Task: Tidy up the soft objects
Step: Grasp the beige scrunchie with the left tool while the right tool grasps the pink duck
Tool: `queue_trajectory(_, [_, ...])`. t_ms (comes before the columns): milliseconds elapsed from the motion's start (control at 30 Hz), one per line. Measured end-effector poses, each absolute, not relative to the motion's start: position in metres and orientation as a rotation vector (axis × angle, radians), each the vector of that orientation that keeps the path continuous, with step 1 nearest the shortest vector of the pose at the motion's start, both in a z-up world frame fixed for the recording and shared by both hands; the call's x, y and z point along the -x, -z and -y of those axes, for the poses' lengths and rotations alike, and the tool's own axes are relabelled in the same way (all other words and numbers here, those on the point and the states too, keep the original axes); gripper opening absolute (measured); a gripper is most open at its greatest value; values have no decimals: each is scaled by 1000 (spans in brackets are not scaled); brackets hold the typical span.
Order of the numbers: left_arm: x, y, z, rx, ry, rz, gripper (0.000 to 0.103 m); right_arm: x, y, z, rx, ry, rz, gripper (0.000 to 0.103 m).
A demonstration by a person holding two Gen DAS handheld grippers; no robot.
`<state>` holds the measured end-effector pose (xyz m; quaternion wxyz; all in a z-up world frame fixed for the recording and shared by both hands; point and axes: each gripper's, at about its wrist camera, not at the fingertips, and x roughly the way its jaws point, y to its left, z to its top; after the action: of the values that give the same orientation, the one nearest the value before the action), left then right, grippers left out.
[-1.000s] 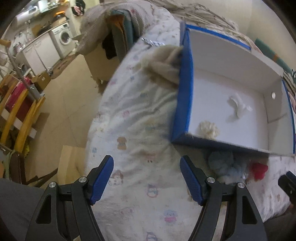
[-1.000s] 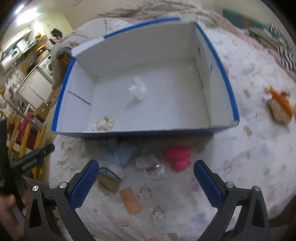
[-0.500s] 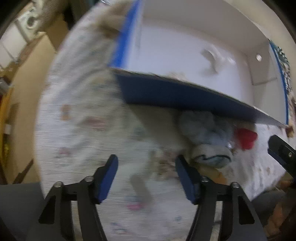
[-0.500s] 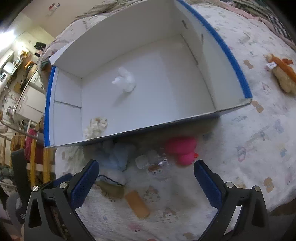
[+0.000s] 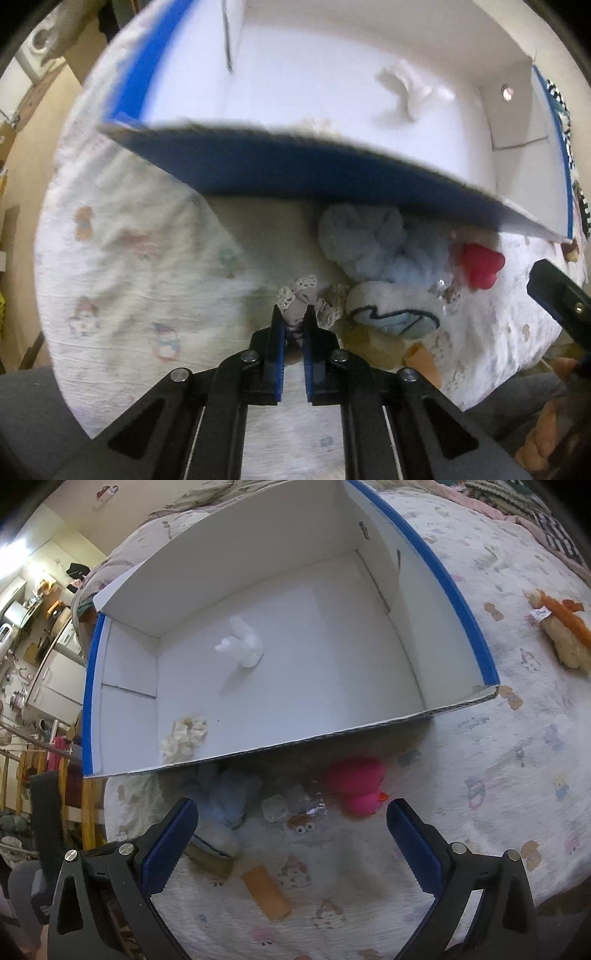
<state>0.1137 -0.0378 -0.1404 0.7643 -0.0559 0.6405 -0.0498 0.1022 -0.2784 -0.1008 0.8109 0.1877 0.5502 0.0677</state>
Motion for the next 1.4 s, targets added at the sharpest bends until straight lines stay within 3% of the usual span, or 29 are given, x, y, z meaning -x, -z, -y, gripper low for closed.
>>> queue_trajectory(300, [-94, 77, -3, 141, 17, -1151, 8, -98, 113, 314, -507, -74, -1217, 103])
queue_trajectory(500, [-103, 80, -11, 161, 16, -1174, 8, -116, 126, 316, -517, -28, -1259, 103])
queue_trajectory(700, [-102, 80, -1, 143, 28, -1161, 8, -130, 142, 303, -436, 4, -1308, 92])
queue_trajectory(1033, [-104, 84, 2, 128, -4, -1181, 8, -131, 158, 294, -406, -15, -1351, 52])
queue_trajectory(1400, [-100, 87, -4, 69, -57, -1147, 8, -122, 145, 284, -392, -31, -1300, 49])
